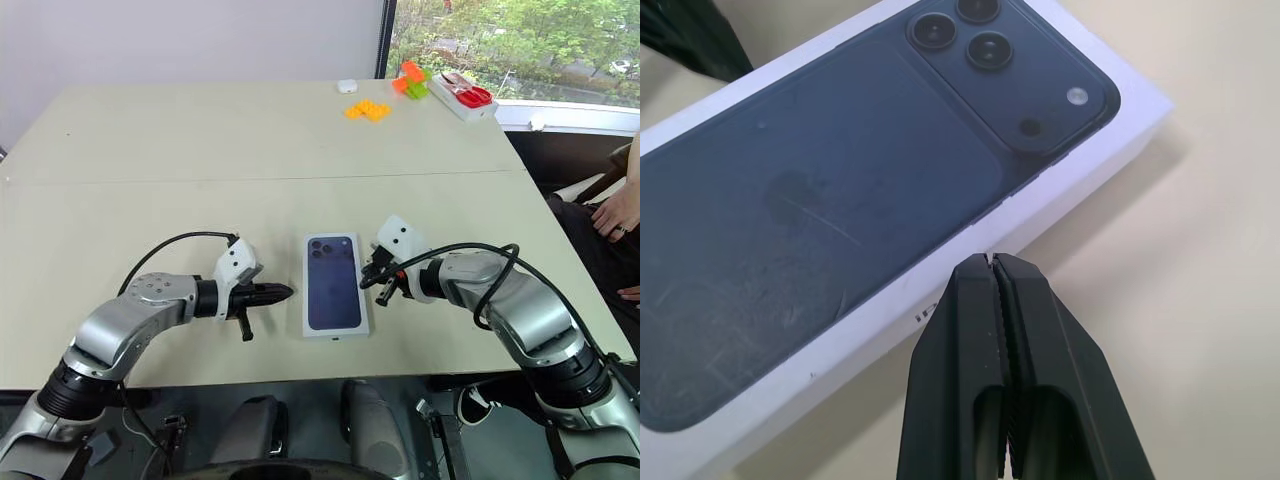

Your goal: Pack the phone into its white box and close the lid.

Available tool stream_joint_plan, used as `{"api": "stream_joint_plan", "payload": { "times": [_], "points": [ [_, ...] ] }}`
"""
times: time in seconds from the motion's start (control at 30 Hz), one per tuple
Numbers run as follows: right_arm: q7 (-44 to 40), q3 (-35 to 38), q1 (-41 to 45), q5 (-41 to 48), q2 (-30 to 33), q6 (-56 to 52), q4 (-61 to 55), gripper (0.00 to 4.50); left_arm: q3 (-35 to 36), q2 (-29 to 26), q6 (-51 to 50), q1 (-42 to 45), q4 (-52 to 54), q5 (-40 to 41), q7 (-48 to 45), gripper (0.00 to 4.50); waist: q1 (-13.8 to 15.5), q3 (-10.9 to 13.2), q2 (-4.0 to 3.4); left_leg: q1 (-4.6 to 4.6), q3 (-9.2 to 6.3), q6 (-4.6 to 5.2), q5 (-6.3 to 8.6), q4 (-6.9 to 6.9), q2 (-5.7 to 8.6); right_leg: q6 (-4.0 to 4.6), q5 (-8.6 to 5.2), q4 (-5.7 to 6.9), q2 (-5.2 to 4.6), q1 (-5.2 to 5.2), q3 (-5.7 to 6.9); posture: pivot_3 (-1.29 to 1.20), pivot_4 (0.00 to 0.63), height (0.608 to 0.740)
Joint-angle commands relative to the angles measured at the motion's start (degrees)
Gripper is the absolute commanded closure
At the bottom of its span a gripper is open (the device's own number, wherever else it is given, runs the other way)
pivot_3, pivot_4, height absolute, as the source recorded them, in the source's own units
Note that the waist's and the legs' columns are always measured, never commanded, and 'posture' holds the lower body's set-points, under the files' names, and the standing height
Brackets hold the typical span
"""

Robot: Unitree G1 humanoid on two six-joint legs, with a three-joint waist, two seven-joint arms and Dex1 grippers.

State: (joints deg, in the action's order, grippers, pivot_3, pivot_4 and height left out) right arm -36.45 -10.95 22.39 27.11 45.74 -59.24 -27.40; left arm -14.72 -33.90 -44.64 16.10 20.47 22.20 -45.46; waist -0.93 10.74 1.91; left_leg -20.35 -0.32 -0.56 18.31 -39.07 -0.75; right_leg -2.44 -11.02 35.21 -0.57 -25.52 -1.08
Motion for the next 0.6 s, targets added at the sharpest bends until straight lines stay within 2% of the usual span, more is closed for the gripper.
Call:
{"api": "stream_joint_plan", "payload": {
  "times": [0.03,0.3,0.47,0.6],
  "points": [
    [-0.32,0.62,-0.21,-0.51,0.12,0.47,-1.96,4.42,0.13,0.05,0.23,0.96,1.33,-0.19,0.1,4.5,-0.05,0.0,0.0,0.0,0.0,0.0,0.0,0.0,0.0,0.0,0.0,0.0,0.0,0.0,0.0,0.0,0.15,0.734],
    [-0.76,-1.45,-2.35,-2.58,0.45,2.0,-3.22,4.42,1.13,-0.59,0.47,0.84,1.16,-0.25,-0.41,4.5,-0.03,0.01,-0.01,-0.01,0.03,0.0,0.0,0.0,0.03,0.0,0.0,-0.03,-0.08,0.0,-0.06,0.0,0.15,0.734],
    [-2.67,2.83,-2.72,-1.76,2.73,2.82,-4.57,4.42,8.65,-0.51,-1.14,1.9,0.71,4.51,-0.45,4.5,0.0,0.03,-0.03,-0.02,0.01,0.0,0.0,0.0,0.0,0.0,0.0,-0.03,-0.03,-0.02,0.0,0.0,0.15,0.734],
    [-6.98,6.77,-4.96,1.25,4.45,5.23,-7.41,4.42,10.15,0.62,-1.82,3.84,0.81,5.87,0.26,4.5,0.23,0.04,-0.06,-0.03,0.0,0.0,0.0,0.0,0.03,-0.01,-0.01,-0.04,-0.05,0.0,0.02,0.0,0.15,0.734]
  ]
}}
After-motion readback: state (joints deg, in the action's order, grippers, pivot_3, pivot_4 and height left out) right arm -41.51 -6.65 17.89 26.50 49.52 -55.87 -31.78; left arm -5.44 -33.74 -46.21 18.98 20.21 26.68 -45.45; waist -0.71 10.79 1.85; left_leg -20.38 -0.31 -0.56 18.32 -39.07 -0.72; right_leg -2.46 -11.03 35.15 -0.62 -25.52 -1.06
